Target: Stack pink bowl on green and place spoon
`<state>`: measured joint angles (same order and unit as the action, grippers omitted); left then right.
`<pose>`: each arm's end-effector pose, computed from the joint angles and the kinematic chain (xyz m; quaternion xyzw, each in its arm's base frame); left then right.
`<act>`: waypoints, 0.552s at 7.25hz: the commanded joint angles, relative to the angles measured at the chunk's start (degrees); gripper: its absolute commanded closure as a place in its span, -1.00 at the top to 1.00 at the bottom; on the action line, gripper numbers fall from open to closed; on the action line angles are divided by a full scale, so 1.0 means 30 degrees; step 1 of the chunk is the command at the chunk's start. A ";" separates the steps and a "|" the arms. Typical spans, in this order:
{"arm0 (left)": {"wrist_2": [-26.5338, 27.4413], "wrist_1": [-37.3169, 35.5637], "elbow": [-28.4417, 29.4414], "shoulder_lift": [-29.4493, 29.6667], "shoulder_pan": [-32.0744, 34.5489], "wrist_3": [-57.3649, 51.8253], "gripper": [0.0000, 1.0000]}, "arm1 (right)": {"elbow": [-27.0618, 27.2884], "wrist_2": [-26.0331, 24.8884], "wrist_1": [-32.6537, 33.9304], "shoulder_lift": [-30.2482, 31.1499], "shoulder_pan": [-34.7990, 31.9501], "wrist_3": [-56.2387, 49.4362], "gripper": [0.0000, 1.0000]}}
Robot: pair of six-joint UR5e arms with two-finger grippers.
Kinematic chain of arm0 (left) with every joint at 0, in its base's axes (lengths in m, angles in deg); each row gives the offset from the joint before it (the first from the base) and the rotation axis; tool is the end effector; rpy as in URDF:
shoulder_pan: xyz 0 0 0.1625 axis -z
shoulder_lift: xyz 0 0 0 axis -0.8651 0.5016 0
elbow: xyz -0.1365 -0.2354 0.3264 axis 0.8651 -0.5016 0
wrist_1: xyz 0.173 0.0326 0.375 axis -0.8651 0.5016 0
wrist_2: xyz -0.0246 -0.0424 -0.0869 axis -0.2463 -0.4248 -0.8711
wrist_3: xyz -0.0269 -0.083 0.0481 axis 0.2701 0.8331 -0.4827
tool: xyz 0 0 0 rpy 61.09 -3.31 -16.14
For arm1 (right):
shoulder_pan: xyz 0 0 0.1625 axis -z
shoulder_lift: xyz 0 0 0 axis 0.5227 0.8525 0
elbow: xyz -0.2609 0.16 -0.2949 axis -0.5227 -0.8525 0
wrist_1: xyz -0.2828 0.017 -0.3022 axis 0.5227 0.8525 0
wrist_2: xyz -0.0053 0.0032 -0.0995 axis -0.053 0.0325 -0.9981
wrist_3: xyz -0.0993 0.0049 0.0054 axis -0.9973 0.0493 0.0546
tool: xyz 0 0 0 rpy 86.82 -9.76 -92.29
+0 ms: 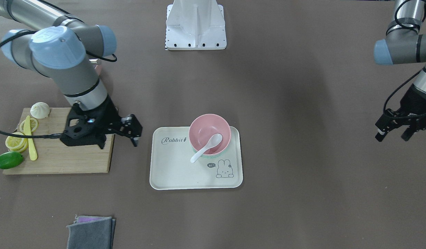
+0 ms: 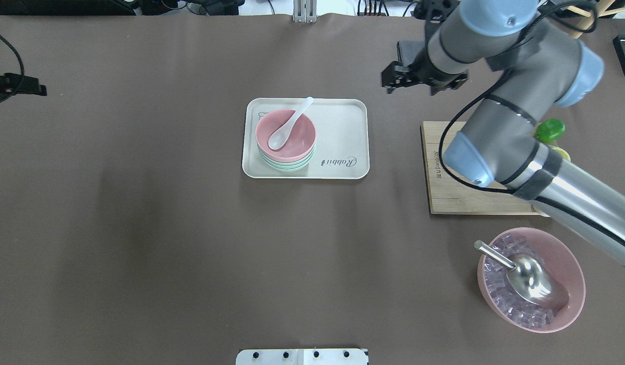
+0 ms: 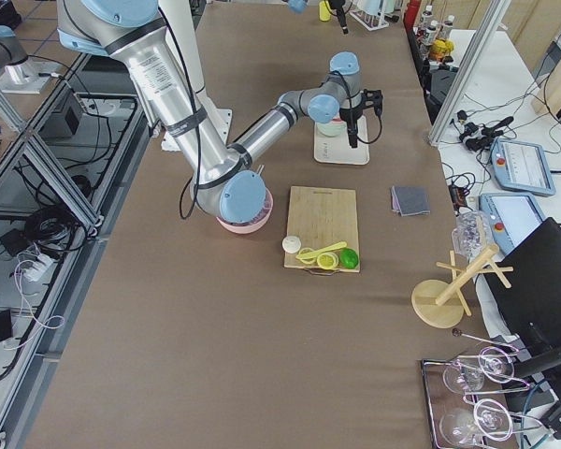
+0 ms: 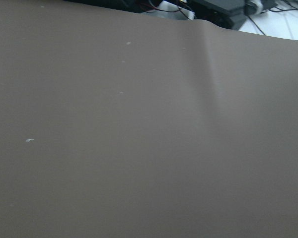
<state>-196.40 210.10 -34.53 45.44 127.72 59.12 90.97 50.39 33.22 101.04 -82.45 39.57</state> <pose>0.1310 -0.5548 0.5193 0.2060 0.4100 -0.1130 0.8813 -0.3447 -0.5777 0.2648 0.1308 -0.3795 0.0264 0.9155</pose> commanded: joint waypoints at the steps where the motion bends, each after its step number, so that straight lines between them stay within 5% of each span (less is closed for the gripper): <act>1: -0.1937 0.0023 -0.0035 -0.1342 0.2692 -0.1120 0.96 | 0.2350 -0.0132 0.5762 0.2162 -0.2578 -0.8143 1.00; 3: -0.2558 -0.1226 0.0141 -0.1465 0.3606 -0.1120 0.96 | 0.3262 0.1587 0.5540 0.6080 -0.5473 -1.1722 1.00; 4: -0.4566 -0.2337 0.0141 -0.1466 0.4889 -0.3296 0.96 | 0.2973 0.3165 0.5480 0.8216 -0.7898 -1.5544 1.00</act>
<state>-204.58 206.74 -34.16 41.23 138.41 54.37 100.02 54.77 49.64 117.72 -97.94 5.35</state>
